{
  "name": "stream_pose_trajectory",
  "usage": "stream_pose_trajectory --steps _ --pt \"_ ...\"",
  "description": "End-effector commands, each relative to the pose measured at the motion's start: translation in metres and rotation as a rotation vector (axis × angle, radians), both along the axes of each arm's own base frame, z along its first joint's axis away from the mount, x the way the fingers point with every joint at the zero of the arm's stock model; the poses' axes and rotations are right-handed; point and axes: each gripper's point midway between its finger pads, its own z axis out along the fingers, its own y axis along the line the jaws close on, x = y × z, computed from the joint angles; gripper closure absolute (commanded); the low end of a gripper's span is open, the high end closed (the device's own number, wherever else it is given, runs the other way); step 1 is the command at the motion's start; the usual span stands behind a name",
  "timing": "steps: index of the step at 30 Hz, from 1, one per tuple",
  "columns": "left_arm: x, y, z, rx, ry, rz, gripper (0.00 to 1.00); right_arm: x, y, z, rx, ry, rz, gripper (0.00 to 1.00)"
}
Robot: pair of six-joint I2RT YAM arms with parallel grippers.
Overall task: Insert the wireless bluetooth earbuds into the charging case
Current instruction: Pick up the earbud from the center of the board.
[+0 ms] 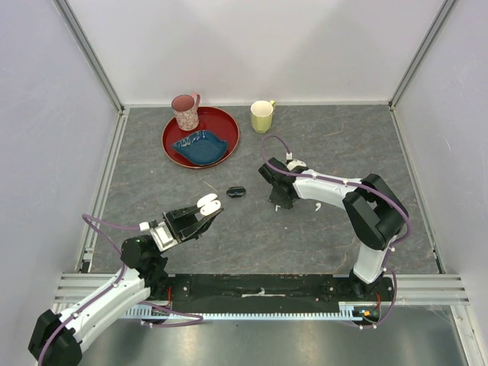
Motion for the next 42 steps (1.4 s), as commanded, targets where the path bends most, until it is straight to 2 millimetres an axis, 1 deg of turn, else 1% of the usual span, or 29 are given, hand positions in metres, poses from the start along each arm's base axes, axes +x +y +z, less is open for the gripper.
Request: stream_pose_trajectory --steps 1,7,14,20,27,30,34,37,42 --pt "0.003 0.003 -0.015 0.017 -0.012 0.037 0.98 0.006 -0.001 0.002 -0.006 -0.023 -0.041 0.61" --pt "0.003 0.003 -0.015 0.018 -0.009 0.038 0.98 0.004 -0.001 0.0 -0.006 -0.016 -0.044 0.64" --pt "0.004 0.003 -0.015 0.017 -0.008 0.039 0.98 0.002 0.001 0.001 -0.002 -0.007 -0.009 0.67" --pt "0.004 0.002 -0.016 0.02 -0.005 0.037 0.98 0.001 0.002 0.004 -0.002 -0.009 0.024 0.68" --pt "0.004 0.002 -0.015 0.019 -0.003 0.035 0.98 -0.002 0.004 0.001 0.0 0.004 0.056 0.67" --pt "0.004 0.002 -0.016 0.019 0.0 0.034 0.98 -0.003 0.004 -0.001 0.004 0.01 0.067 0.64" --pt "0.004 0.001 -0.016 0.023 -0.001 0.035 0.98 -0.004 0.005 -0.002 0.004 0.013 0.077 0.63" --pt "0.005 0.002 -0.016 0.022 -0.003 0.037 0.98 -0.005 0.004 -0.002 0.002 0.012 0.08 0.64" --pt "0.004 0.002 -0.016 0.023 -0.002 0.036 0.98 -0.006 0.002 -0.002 -0.004 0.012 0.086 0.68"
